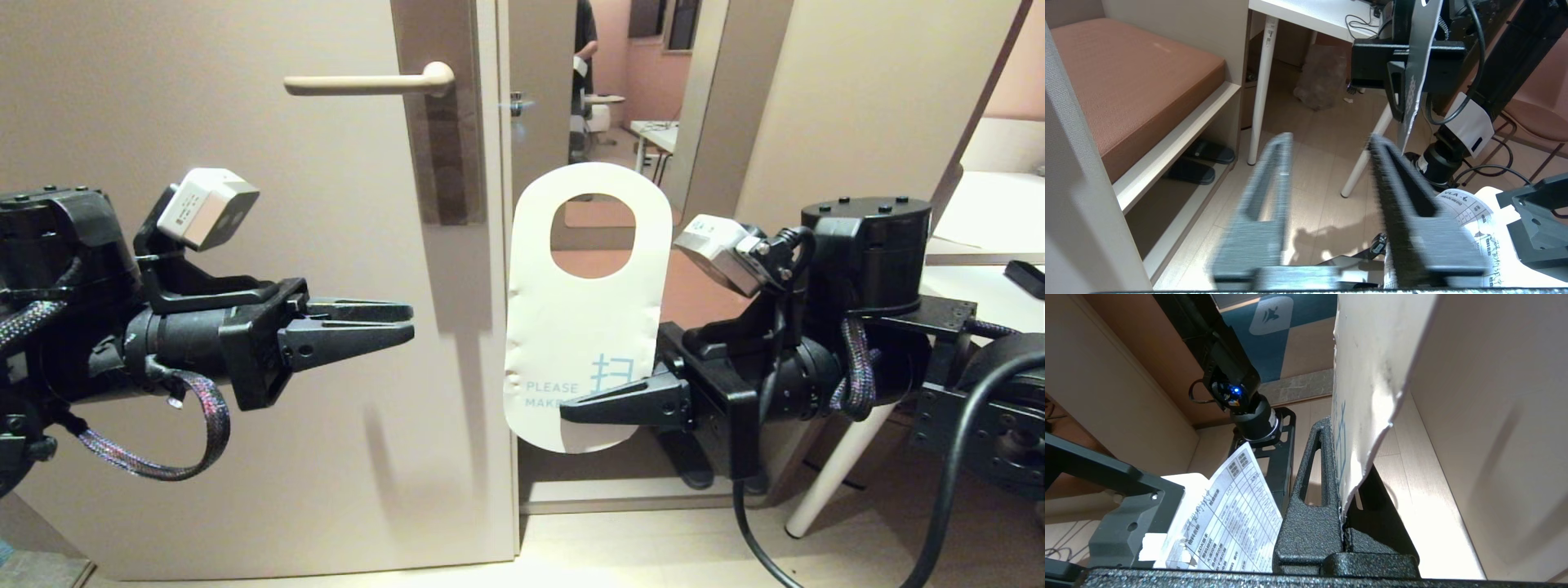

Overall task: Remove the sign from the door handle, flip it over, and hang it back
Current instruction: Hand it to the other hand

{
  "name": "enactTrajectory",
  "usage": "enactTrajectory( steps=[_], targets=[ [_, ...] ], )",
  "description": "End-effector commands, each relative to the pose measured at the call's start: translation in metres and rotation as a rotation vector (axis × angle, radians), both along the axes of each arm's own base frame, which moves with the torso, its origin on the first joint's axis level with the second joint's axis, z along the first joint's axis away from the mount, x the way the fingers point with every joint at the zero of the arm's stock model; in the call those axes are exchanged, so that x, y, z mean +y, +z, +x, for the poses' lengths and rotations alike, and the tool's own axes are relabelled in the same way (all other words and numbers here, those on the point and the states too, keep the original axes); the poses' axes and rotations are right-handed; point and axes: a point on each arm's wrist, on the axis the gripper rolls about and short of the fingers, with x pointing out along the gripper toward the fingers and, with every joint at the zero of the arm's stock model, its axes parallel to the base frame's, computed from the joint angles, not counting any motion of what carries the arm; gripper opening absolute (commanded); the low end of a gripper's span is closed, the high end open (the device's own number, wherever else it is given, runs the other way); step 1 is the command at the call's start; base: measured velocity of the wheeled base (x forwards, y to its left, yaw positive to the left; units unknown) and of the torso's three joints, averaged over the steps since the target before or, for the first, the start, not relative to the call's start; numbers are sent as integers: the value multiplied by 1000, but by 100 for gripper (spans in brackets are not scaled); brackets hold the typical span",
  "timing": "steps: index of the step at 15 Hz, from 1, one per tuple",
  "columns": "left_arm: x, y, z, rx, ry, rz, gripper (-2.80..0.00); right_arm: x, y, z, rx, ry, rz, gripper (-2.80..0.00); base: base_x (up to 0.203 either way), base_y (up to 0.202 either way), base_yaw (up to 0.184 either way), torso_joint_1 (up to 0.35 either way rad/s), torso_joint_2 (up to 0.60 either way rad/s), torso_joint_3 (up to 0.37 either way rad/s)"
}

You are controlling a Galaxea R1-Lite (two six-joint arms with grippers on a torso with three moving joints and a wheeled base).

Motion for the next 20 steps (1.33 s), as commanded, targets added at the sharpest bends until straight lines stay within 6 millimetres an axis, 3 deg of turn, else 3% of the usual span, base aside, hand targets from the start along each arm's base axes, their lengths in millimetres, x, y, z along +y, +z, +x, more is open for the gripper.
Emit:
enactTrajectory(
  steps=[1, 9, 20],
  targets=[
    [-1, 2, -3, -10, -14, -3, 0, 1, -3, 2, 6, 6, -2, -280, 0, 0, 0, 0, 0, 0],
    [-30, -4, -15, 20, -132, 1, 0, 13, -6, -3, 7, 46, -6, -280, 0, 0, 0, 0, 0, 0],
    [-42, -10, -15, 41, -176, 9, 0, 26, -10, -2, -37, 83, -7, -280, 0, 0, 0, 0, 0, 0]
  ],
)
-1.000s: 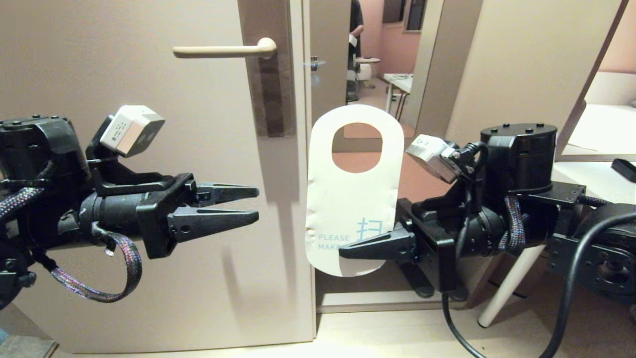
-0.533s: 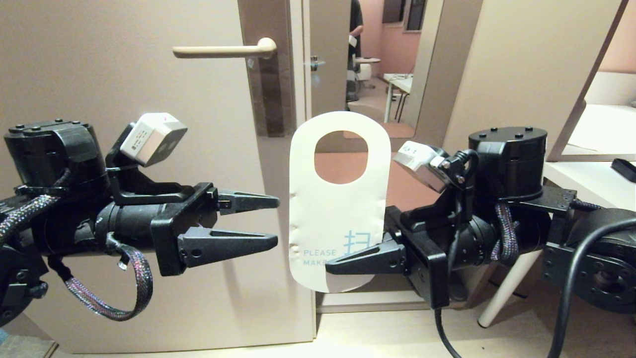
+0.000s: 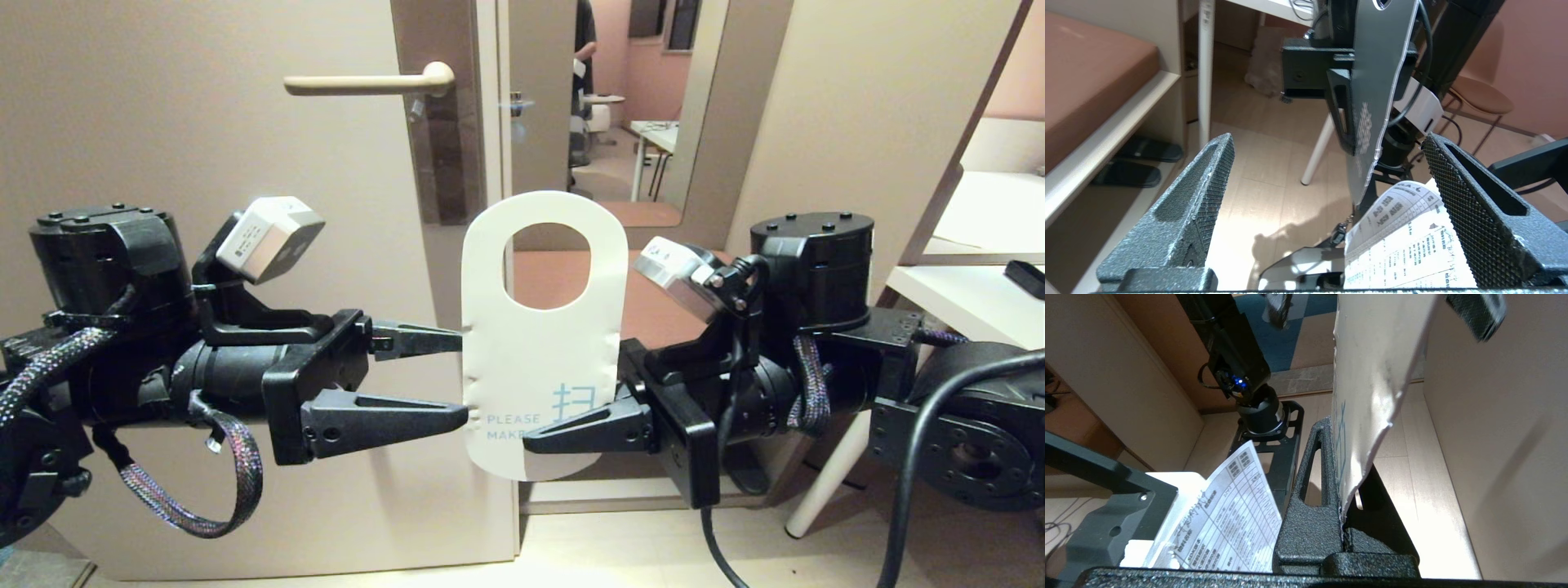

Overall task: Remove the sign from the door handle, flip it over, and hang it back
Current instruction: Hand it to the other hand

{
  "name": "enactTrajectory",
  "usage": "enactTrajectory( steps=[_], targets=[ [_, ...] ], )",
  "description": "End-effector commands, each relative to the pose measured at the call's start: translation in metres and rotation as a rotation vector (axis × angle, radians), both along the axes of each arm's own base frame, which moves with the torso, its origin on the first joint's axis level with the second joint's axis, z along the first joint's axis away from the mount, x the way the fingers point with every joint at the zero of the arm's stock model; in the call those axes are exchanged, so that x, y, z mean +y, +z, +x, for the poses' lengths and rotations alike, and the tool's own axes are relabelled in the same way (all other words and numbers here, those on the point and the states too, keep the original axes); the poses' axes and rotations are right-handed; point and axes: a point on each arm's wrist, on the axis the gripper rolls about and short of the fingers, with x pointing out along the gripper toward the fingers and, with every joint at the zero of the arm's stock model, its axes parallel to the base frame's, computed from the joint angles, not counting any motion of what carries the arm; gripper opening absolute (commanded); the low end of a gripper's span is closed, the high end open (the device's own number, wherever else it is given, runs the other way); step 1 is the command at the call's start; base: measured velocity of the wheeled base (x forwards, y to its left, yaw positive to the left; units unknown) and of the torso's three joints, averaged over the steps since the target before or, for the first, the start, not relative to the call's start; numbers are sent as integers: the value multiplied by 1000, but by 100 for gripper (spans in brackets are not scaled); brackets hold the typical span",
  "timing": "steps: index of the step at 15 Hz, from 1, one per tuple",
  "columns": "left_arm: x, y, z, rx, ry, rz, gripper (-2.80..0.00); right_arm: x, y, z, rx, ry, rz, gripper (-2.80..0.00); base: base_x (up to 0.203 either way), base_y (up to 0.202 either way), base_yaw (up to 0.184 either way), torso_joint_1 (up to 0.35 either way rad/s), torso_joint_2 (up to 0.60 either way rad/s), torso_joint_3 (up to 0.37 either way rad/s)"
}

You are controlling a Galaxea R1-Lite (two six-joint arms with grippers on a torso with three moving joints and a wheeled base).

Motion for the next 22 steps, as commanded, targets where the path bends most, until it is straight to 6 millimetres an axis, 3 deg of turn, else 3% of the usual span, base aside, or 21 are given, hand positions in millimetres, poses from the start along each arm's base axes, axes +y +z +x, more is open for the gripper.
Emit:
enactTrajectory(
  steps=[1, 8, 22],
  targets=[
    [-3, -2, 2, 6, -14, 1, 0, 2, -2, 2, 1, 5, 0, -280, 0, 0, 0, 0, 0, 0],
    [-6, -4, 3, 91, -8, 0, 0, 12, -8, 8, -42, 10, 32, -280, 0, 0, 0, 0, 0, 0],
    [-16, -9, 13, 10, 2, -23, 0, 19, -8, 2, 8, 31, 24, -280, 0, 0, 0, 0, 0, 0]
  ],
)
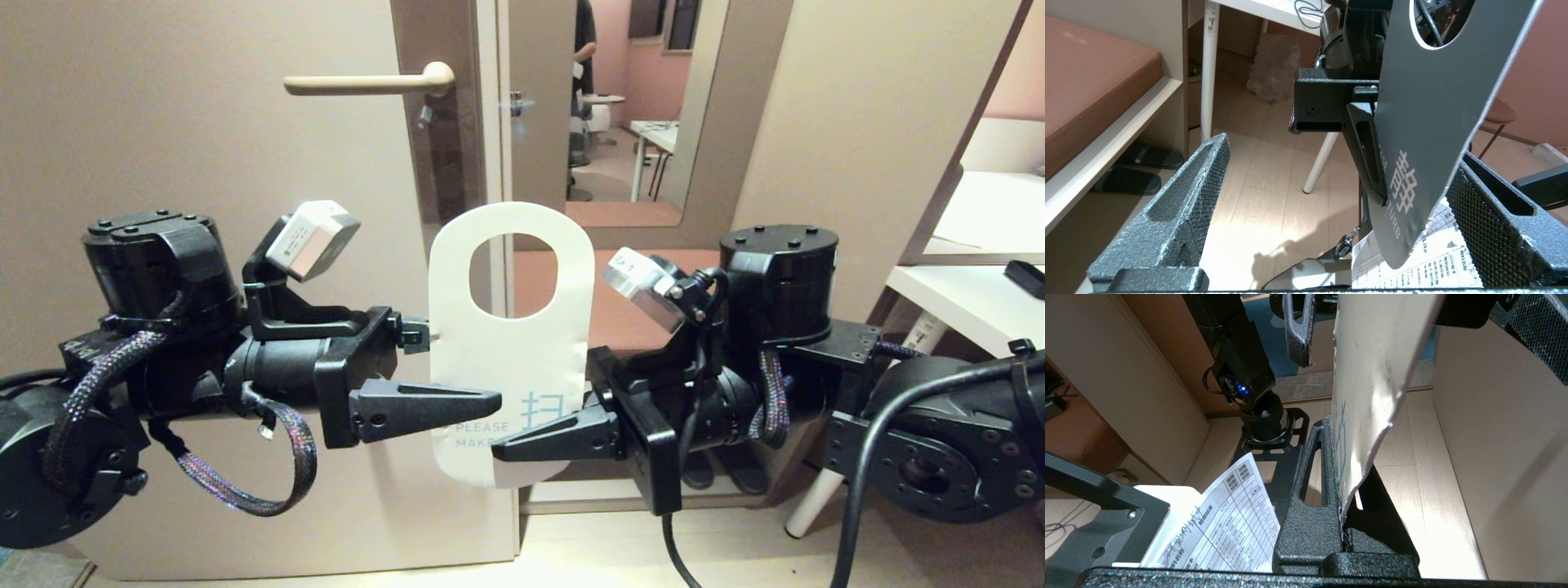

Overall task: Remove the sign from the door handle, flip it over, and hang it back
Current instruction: Hand it to the other hand

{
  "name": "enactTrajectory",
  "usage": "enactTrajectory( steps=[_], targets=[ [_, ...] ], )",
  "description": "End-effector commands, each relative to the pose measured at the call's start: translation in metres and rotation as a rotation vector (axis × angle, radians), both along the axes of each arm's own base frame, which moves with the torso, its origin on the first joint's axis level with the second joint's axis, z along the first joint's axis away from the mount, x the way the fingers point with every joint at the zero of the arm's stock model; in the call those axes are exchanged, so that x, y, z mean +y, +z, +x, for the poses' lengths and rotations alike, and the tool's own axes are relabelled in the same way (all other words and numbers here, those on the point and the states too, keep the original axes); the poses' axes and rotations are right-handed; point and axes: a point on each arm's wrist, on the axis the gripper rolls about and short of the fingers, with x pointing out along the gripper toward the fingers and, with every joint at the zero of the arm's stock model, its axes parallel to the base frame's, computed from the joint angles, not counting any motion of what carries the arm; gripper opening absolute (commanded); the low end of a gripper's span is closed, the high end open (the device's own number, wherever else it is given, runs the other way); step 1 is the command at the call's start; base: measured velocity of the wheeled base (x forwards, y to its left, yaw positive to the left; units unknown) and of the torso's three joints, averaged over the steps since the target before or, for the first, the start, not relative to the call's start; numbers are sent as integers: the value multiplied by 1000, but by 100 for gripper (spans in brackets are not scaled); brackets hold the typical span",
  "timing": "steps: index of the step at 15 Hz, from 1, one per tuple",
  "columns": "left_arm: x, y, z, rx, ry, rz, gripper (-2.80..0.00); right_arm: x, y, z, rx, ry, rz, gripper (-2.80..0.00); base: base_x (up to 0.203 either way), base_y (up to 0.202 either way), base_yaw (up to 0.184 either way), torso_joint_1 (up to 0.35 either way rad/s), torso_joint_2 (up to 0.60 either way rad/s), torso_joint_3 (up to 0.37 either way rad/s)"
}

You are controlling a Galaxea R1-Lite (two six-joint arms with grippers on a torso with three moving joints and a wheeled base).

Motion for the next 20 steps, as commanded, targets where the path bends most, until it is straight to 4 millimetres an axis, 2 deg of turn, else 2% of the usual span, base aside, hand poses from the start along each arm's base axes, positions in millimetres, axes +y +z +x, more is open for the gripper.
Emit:
enactTrajectory(
  steps=[1, 16, 17, 20],
  targets=[
    [0, -2, 0, 5, -6, 1, 0, 0, -1, 0, 0, 6, 2, -280, 0, 0, 0, 0, 0, 0],
    [-7, -7, 4, -2, -21, -2, 0, 3, -1, 4, -4, 6, 4, -280, 0, 0, 0, 0, 0, 0],
    [-7, -7, 4, -4, -23, -3, -280, 3, -2, 4, -3, 6, 3, -280, 0, 0, 0, 0, 0, 0],
    [-9, -6, 2, 3, -33, -5, -280, 3, -2, 3, -2, 6, 2, -280, 0, 0, 0, 0, 0, 0]
  ],
)
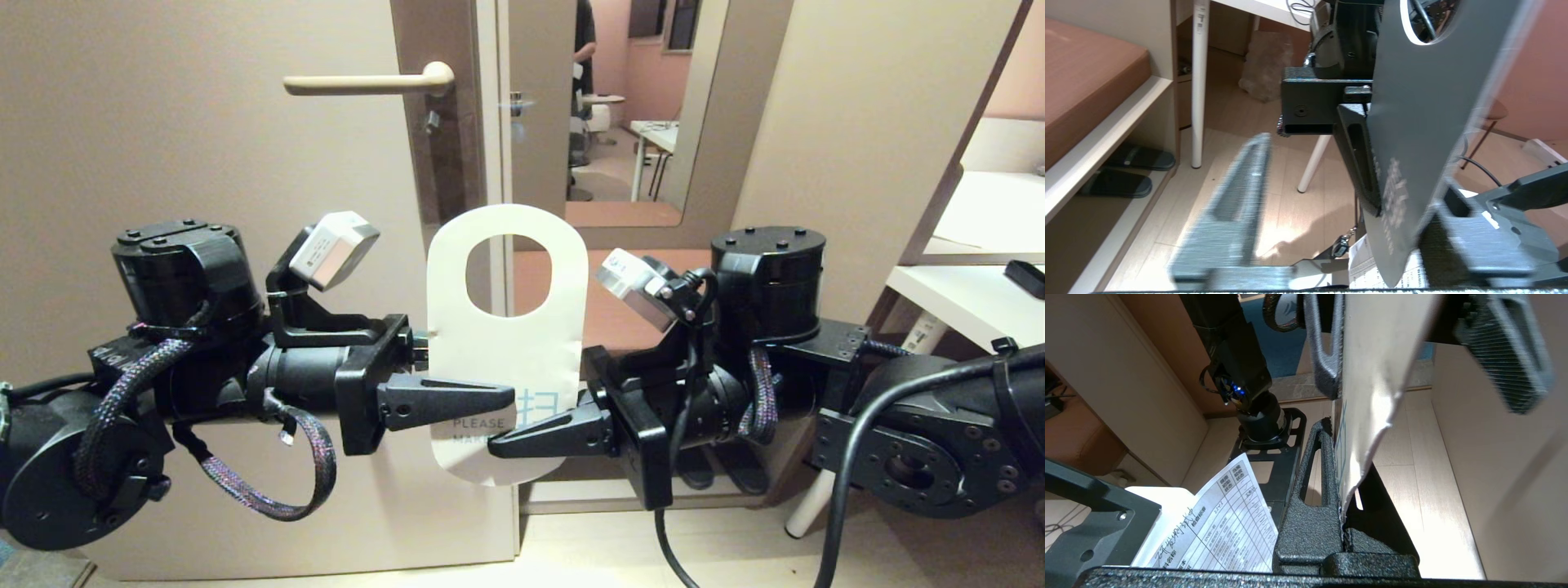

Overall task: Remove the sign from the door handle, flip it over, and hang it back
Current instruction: Hand it to the other hand

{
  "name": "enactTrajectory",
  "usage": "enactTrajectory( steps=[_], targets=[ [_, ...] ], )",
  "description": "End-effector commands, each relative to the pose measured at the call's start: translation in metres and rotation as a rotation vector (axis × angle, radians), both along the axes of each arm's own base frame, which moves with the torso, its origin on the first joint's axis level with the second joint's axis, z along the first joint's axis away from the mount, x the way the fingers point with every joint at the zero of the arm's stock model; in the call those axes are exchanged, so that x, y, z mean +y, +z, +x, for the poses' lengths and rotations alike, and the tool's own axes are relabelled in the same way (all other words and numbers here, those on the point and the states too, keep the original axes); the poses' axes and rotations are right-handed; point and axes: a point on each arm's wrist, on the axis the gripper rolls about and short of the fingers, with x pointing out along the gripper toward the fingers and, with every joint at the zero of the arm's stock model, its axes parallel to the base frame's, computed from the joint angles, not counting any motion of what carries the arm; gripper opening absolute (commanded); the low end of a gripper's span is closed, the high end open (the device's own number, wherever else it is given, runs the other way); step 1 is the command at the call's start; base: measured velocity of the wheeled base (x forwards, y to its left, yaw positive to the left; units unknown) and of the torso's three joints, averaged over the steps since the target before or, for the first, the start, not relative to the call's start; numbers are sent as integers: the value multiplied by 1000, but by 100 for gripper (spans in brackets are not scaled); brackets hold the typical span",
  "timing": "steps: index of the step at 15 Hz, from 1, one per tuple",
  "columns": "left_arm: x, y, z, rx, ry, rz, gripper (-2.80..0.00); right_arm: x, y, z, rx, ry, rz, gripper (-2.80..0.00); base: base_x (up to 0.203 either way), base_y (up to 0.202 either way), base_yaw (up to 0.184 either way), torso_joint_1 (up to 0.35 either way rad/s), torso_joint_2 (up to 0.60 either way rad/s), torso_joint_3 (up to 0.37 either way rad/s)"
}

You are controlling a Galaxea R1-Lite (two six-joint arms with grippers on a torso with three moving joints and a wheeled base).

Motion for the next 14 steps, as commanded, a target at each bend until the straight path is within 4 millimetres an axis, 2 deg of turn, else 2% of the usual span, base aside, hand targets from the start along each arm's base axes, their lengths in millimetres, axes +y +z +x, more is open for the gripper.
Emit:
enactTrajectory(
  steps=[1, 14],
  targets=[
    [-1, 1, -1, -1, -9, -3, -280, 0, 0, 0, -1, 7, 3, -280, 0, 0, 0, 0, 0, 0],
    [-5, 2, -6, -9, -32, -5, -280, 0, 0, -1, 0, 7, 2, -280, 0, 0, 0, 0, 0, 0]
  ],
)
